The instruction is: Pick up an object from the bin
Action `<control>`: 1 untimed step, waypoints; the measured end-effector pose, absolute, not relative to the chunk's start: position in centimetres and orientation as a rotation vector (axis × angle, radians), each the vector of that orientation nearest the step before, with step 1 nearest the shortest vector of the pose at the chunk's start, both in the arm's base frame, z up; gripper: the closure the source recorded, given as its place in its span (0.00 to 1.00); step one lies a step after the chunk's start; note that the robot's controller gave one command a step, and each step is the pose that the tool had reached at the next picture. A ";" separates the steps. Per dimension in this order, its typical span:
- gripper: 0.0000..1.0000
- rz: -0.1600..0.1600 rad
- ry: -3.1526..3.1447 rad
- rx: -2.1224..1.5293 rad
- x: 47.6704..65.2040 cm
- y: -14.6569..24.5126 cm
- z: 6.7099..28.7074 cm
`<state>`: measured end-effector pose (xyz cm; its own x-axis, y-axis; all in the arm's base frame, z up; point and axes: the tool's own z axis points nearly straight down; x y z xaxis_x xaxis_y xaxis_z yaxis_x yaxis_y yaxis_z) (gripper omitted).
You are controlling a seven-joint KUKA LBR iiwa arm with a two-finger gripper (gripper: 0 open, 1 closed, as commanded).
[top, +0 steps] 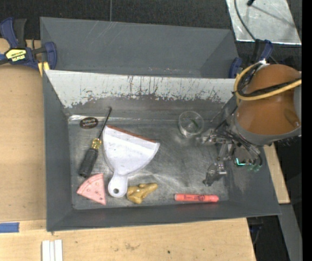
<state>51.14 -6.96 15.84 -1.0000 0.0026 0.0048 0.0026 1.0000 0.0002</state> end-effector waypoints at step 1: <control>0.00 0.001 -3.145 0.000 51.3 -6.9 16.2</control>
Offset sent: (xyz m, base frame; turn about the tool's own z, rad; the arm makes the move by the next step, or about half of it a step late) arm -0.0144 0.0235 -0.0090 -0.1967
